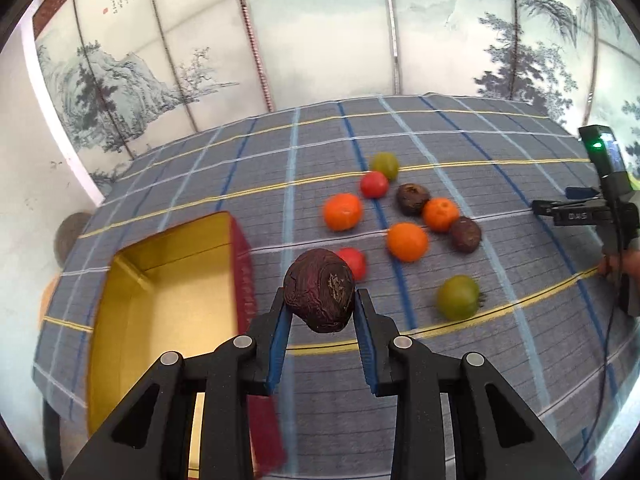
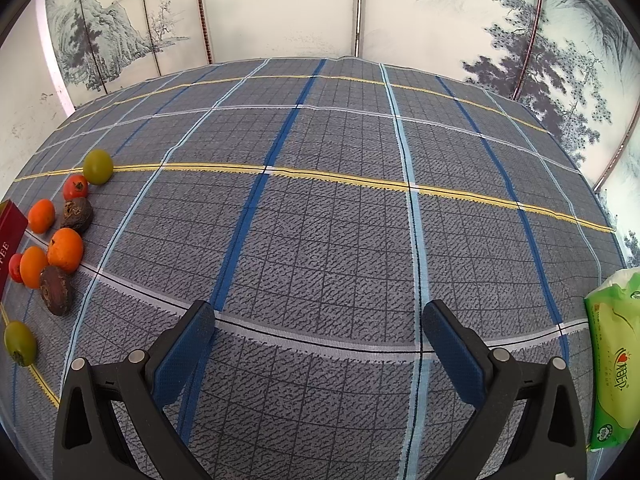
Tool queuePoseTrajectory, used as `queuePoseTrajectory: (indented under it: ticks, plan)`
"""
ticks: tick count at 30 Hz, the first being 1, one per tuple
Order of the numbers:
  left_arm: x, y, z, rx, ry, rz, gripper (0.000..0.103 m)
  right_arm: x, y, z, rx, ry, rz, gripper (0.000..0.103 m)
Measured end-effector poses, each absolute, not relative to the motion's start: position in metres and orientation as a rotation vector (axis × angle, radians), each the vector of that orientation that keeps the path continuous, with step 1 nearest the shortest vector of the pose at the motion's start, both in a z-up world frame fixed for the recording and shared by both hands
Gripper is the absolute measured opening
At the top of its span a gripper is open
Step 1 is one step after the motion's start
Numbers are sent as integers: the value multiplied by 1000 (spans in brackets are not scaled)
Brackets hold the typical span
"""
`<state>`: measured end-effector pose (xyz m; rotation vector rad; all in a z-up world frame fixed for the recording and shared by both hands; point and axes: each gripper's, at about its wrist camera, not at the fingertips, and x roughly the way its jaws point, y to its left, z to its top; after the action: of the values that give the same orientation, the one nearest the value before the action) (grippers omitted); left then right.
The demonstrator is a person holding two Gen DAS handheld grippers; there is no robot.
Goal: Organize fruits
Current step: 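Carry the dried fruit into the gold tin and open the left gripper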
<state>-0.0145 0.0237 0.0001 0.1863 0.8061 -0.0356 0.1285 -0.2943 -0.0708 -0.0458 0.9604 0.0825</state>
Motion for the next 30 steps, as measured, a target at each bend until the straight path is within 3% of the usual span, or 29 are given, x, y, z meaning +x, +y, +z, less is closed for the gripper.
queuePoseTrajectory:
  ticks: [14,30]
  plan:
    - [3,104,6,304,813,68,33,128,-294,-71,-46,960,82,103]
    - [67,176,-27,388,913,142,33,128,-294,-72,-47,960,82,103]
